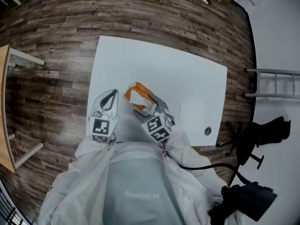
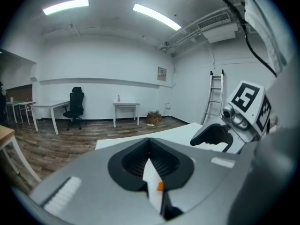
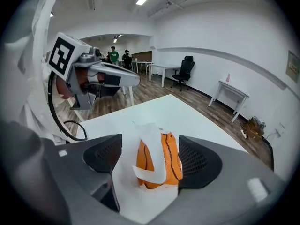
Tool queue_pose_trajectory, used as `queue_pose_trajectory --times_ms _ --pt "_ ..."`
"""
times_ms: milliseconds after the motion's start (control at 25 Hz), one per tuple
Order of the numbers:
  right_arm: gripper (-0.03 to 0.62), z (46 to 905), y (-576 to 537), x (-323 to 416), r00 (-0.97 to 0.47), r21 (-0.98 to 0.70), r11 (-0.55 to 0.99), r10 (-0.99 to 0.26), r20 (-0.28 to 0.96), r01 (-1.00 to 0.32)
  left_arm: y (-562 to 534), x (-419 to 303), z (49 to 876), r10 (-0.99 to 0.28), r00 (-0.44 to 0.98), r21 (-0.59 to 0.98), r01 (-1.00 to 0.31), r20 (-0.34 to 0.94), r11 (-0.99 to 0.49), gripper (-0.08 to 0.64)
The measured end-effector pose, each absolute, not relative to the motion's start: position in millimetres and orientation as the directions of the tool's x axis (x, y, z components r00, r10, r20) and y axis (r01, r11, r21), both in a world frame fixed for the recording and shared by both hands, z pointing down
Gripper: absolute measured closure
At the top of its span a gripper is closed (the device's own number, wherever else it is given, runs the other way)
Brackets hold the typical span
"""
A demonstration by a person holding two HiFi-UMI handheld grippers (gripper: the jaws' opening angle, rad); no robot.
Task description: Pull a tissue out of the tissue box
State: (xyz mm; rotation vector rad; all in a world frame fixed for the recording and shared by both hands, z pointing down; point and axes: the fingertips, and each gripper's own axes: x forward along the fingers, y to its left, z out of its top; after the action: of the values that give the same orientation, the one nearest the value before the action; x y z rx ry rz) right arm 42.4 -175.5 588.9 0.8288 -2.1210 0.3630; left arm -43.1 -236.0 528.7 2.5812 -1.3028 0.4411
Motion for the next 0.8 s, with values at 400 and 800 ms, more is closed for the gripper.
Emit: queue_pose_trajectory --times_ms 400,800 --pt "0.280 618.9 -183.4 43.3 -0.378 0.080 0.771 -0.397 0.836 -0.632 -231.3 -50.5 533.1 -0.748 0.551 0.062 -0.818 0.371 -0.572 0.561" --pt "0.379 626.5 -190.6 44.7 -0.343 0.106 0.766 -0.401 0.849 -0.634 -231.8 -53.3 534.7 -0.750 0.546 0.079 -0.824 0.373 -0.561 0.561"
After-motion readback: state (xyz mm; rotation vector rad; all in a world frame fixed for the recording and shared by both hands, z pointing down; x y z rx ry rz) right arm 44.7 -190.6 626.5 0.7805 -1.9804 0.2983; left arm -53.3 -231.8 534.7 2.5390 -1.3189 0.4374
